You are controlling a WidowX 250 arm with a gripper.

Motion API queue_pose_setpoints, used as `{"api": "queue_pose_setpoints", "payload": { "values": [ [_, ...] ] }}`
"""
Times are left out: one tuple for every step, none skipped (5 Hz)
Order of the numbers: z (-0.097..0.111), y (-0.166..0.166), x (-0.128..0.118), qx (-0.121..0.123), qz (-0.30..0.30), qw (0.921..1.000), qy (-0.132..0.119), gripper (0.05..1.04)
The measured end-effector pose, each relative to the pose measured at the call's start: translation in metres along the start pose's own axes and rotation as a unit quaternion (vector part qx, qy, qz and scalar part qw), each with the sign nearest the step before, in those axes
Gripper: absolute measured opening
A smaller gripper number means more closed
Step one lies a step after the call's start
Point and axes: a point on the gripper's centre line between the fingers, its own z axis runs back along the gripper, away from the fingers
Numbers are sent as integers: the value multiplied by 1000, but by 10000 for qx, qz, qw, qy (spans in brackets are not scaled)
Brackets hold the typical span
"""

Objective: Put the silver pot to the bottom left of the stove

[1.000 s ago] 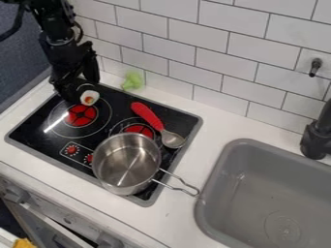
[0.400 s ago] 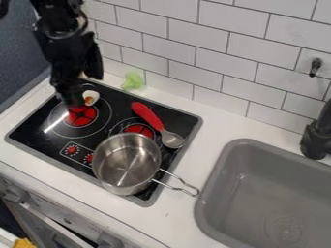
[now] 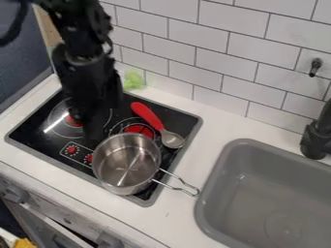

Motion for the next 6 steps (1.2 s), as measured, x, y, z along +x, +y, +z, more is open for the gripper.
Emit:
{"api": "queue_pose_setpoints", "payload": {
  "values": [
    [-10, 12, -22, 117, -218, 9997, -51, 1001],
    [-24, 24, -37, 375, -414, 9984, 17, 1001],
    [-44, 32, -47, 685, -559, 9961, -61, 1001],
    [-59, 46, -46, 1008, -449, 9939, -81, 1001],
    [-68, 48, -42, 1063, -310, 9938, -139, 1001],
    [-81, 49, -33, 1167, -265, 9927, -142, 950]
  ]
}}
